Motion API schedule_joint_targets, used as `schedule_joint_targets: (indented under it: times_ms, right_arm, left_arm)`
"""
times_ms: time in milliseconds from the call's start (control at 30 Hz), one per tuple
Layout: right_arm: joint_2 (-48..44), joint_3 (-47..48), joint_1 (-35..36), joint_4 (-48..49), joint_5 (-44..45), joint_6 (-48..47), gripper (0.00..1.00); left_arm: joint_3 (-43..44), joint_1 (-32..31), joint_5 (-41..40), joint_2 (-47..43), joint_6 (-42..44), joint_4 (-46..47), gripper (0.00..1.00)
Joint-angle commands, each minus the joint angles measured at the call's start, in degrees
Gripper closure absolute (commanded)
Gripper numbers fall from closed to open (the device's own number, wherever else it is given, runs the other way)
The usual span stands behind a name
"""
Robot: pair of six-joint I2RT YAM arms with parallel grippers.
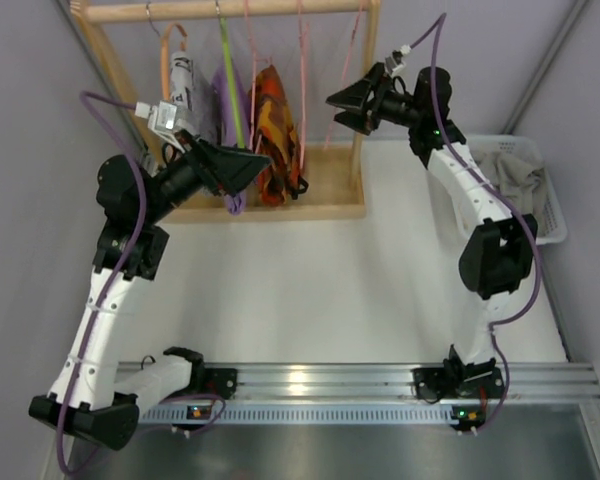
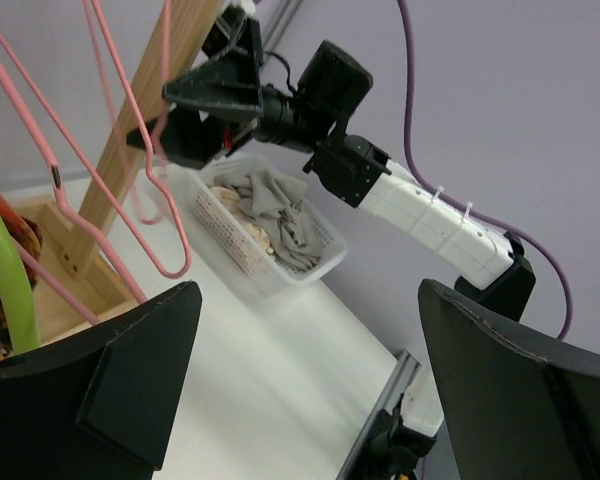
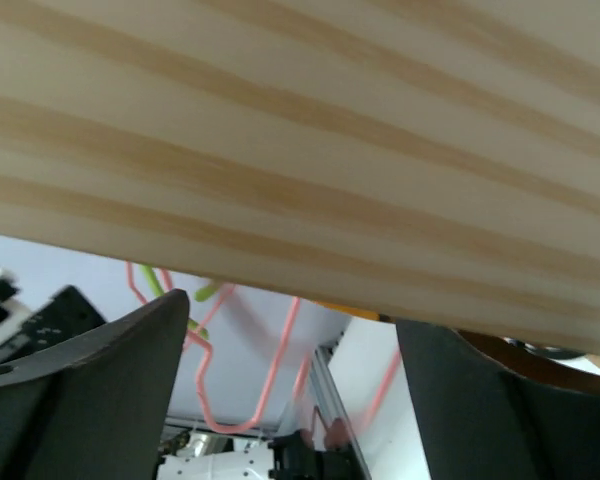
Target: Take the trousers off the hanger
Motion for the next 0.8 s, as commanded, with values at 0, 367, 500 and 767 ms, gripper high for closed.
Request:
schedule_joint_targets:
  times_ms: [0, 367, 500, 767]
  right_arm:
    - [-5.73, -1.01, -0.56, -2.93, 0.21, -5.36, 0.13]
    - [-22.53, -9.54, -2.32, -14.54, 5.31, -24.59, 0.01]
    - [-28.49, -11.99, -2.33, -21.31, 10.22, -35.6, 0.01]
    - [-34.49, -14.3, -1.54, -15.88, 7.69, -32.38, 0.07]
  left_arm:
    - [6.42, 0.53, -2.56, -0.43, 7.31, -2.41, 0.04]
    - [13.02, 0.62, -11.35, 3.35, 23.75, -8.13, 0.15]
    - [14.24, 0.61, -12.58, 5.55, 25.51, -8.13, 0.2]
    - [15.56, 0.53, -12.42, 9.49, 22.62, -8.05, 0.23]
